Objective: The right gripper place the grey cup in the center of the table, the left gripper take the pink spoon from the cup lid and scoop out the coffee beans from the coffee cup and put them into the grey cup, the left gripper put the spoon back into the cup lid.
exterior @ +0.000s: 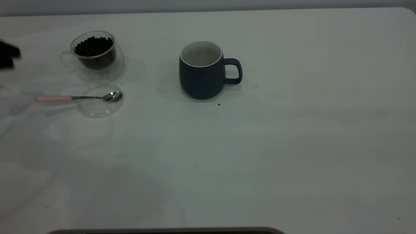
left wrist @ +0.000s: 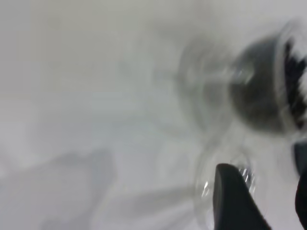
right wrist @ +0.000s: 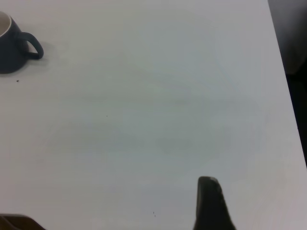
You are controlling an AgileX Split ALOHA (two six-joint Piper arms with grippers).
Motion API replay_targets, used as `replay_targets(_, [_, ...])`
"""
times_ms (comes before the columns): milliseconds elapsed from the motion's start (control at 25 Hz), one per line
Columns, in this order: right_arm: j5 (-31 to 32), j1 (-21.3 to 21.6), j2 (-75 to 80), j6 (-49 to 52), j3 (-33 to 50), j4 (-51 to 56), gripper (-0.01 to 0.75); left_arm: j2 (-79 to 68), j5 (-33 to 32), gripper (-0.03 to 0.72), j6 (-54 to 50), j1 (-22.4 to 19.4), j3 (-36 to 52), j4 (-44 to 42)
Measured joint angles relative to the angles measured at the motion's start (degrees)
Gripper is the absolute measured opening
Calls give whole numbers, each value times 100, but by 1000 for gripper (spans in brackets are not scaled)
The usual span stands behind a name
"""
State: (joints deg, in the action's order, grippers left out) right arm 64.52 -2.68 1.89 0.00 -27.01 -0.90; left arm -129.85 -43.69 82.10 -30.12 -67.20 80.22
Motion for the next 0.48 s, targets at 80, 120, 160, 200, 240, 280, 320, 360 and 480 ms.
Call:
replay_targets(80, [0,0,0,0,0,0,506,577,100,380,6,0,6,-2])
replay_targets(120, [0,0,0,0,0,0,506,835,123,380,-32,0,6,9])
replay_targets(160, [0,0,0,0,0,0,506,1157,145,380,-125,0,6,20])
replay_targets(200, [0,0,0,0,0,0,506,1483,201,380,-280,15,6,25])
replay_targets(240, [0,0,0,0,0,0,506,1812,251,380,-476,30,12,-1])
replay_targets(280, [0,0,0,0,0,0,506,2093,288,380,-662,73,18,-81])
replay_targets(320, [0,0,0,0,0,0,506,2430,313,380,-890,148,24,-265])
replay_targets(360, [0,0,0,0,0,0,506,2770,336,380,-1130,273,33,-552])
replay_targets(480, [0,0,0,0,0,0,506,3770,226,380,-2146,911,54,-1869])
